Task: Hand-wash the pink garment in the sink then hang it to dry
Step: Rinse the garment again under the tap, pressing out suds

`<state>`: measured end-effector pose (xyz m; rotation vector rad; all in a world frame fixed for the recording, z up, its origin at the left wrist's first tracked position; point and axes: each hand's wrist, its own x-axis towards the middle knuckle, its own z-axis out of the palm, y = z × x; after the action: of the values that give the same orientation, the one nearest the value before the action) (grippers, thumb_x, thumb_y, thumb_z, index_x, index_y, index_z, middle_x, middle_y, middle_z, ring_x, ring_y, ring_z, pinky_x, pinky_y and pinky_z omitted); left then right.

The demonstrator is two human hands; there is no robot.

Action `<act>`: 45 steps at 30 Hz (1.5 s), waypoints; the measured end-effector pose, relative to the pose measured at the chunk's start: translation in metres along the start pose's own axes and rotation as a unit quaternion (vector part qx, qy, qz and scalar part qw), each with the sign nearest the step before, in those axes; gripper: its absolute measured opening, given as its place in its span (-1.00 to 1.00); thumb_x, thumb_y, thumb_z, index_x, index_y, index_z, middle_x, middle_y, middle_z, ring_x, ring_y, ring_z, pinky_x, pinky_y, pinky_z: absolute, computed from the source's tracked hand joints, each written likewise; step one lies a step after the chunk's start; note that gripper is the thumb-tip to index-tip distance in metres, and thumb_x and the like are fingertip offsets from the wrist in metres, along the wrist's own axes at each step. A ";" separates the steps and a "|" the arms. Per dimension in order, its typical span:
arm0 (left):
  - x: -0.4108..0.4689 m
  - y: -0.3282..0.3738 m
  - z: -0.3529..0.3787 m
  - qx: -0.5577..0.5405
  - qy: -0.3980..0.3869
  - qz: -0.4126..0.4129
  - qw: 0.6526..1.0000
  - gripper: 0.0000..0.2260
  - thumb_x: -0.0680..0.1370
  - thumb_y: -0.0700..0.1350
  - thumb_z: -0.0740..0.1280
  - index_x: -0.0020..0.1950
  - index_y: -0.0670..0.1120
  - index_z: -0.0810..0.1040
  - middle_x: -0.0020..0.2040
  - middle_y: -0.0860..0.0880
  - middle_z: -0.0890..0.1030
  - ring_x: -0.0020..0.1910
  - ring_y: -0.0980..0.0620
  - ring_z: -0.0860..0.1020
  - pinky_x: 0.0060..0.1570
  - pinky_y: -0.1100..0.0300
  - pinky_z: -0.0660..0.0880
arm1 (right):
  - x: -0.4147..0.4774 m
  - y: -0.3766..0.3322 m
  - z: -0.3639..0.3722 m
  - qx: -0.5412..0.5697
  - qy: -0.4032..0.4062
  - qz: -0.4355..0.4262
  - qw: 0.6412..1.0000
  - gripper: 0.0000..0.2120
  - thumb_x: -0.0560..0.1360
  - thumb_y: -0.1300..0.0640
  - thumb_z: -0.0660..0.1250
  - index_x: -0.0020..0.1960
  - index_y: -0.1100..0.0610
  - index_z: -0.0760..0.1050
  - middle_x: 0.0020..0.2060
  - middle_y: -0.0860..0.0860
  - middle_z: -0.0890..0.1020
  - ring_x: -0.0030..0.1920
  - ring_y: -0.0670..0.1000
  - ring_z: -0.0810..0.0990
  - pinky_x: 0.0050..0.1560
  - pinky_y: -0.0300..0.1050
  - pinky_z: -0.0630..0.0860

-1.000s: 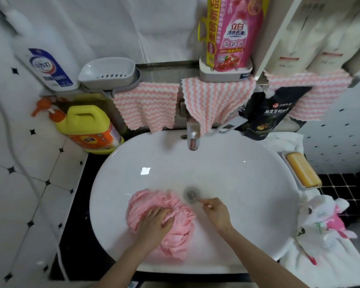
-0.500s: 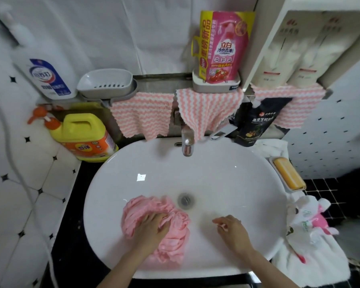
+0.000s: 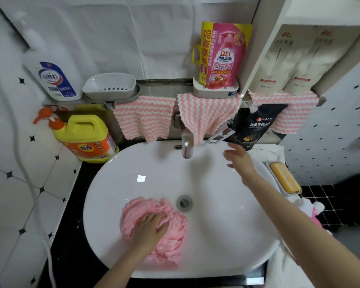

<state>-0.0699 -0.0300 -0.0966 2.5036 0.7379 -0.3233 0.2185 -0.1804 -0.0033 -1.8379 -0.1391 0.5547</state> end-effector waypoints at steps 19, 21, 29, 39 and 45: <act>0.001 0.011 -0.014 0.143 -0.044 0.083 0.985 -0.52 0.37 0.36 0.01 0.05 0.22 0.59 0.31 0.06 0.49 0.33 -0.12 0.42 0.25 -0.35 0.25 | 0.028 -0.022 0.019 0.123 -0.053 0.077 0.988 -0.69 0.53 0.22 0.31 0.26 0.13 0.43 0.08 0.06 0.55 0.02 0.09 0.59 0.09 0.06 0.57; 0.013 0.017 -0.018 0.140 -0.082 0.115 0.980 -0.15 0.23 0.57 -0.12 0.32 0.17 0.43 0.55 0.01 -0.01 0.52 -0.14 -0.02 0.36 -0.26 -0.32 | 0.026 -0.024 0.021 0.126 -0.038 0.073 0.989 -0.63 0.53 0.21 0.31 0.32 0.12 0.38 0.16 0.08 0.53 0.02 0.10 0.58 0.06 0.05 0.56; 0.034 -0.009 -0.006 0.138 -0.135 -0.006 0.981 0.12 0.10 0.65 -0.01 0.30 0.14 -0.65 0.36 -0.12 -0.58 0.45 -0.18 -0.41 0.42 -0.15 -0.23 | -0.097 0.091 0.124 -0.265 -0.329 0.015 0.906 0.20 0.16 -0.53 0.35 0.55 -0.04 -0.13 0.52 0.09 0.10 0.51 0.14 0.08 0.48 0.08 0.13; 0.020 -0.020 -0.010 -0.043 -0.064 -0.060 0.995 -0.18 0.23 0.30 0.36 0.41 -0.01 0.31 0.33 0.04 0.38 0.35 -0.01 0.35 0.30 0.15 0.27 | -0.115 0.120 0.170 -0.364 -0.341 0.004 0.867 -0.05 0.36 -0.08 0.47 0.53 -0.12 -0.08 0.35 0.11 0.30 0.28 0.17 0.41 0.28 0.01 0.37; 0.008 0.008 -0.031 -0.534 -0.060 -0.127 0.834 -0.68 0.27 -0.28 0.45 -0.02 -0.38 0.56 -0.17 -0.44 0.57 -0.27 -0.35 0.59 -0.32 -0.22 0.48 | -0.112 0.120 0.172 -0.350 -0.296 0.011 0.889 -0.52 0.53 -0.11 0.25 0.42 -0.06 0.28 0.25 -0.04 0.54 0.25 0.05 0.51 0.26 -0.10 0.39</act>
<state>-0.0561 -0.0156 -0.0707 1.3159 0.8702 -0.0935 0.0237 -0.1127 -0.1203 -2.2952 -0.8226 1.1867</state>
